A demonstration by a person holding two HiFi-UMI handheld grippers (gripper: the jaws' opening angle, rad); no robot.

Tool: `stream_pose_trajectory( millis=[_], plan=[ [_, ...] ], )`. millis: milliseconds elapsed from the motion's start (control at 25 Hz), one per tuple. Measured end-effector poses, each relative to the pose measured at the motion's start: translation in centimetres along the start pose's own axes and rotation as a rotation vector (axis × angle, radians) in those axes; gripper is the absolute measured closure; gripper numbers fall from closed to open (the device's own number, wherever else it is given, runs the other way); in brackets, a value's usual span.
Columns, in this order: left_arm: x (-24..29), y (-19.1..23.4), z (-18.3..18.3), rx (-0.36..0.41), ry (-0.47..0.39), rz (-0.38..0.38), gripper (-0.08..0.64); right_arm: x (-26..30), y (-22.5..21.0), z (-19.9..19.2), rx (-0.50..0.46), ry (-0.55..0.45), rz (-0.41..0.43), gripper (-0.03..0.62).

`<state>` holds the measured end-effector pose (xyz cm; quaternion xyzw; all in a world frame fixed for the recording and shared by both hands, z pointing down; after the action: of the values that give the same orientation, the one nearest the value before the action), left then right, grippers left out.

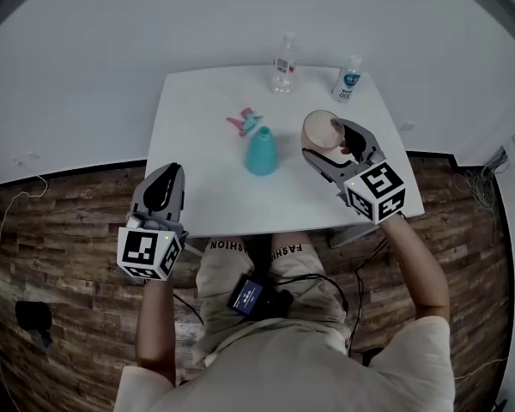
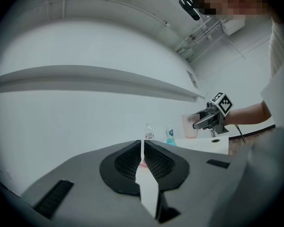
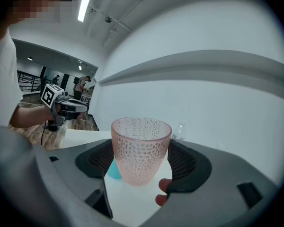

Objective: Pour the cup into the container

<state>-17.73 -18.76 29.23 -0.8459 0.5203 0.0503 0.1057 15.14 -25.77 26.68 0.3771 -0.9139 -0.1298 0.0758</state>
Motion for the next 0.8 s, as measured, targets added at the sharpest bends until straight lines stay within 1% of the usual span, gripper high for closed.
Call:
stream_pose_trajectory(
  millis=[480,800],
  plan=[
    [0.3,0.5,1.0,0.012,-0.026,-0.002,0.534,-1.5,-0.9,0.6,0.032,-0.029,-0.065,0.235],
    [0.2,0.4,1.3,0.016,-0.028,0.001,0.534,-2.8,-1.9,-0.4,0.049,-0.023,-0.107,0.235]
  ],
)
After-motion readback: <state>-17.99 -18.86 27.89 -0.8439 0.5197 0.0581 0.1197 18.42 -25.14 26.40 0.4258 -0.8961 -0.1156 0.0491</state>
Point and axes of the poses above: the fingertips, and each gripper's own axes: x forward along the fingers, y to its left, z out of its top, the point moved 7 cm from there along -x, backward along the fingers, and after that the axes turned 10 degrees about -y, right-handed, at the moved point
